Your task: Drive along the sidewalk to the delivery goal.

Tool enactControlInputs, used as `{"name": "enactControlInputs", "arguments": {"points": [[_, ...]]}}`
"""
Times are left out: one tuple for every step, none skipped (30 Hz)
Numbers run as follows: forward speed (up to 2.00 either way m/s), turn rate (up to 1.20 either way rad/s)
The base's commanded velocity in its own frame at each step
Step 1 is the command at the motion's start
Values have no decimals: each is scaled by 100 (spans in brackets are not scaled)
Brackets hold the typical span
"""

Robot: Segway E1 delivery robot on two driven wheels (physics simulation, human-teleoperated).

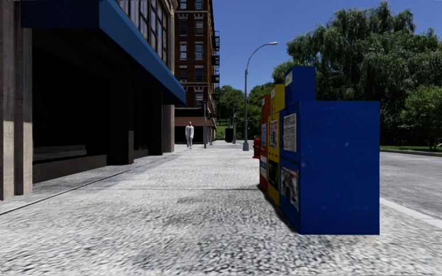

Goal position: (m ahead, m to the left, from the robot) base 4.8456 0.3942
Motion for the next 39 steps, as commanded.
{"name": "enactControlInputs", "arguments": {"points": [[200, 0], [200, 0], [200, 0], [200, 0], [200, 0], [200, 0], [200, 0], [200, 0], [200, 0], [200, 0], [200, 0], [200, 0], [200, 0], [200, 0], [200, 0], [200, 0], [200, 0], [200, 0], [200, 0], [200, 0], [200, 0], [200, 0], [200, 0], [200, 0], [200, 0], [200, 0], [200, 0], [200, 0], [200, 0], [200, 0], [200, 0], [200, 0], [200, 0], [200, 0], [200, 0], [200, 0], [200, 0], [200, 0], [200, 0]]}}
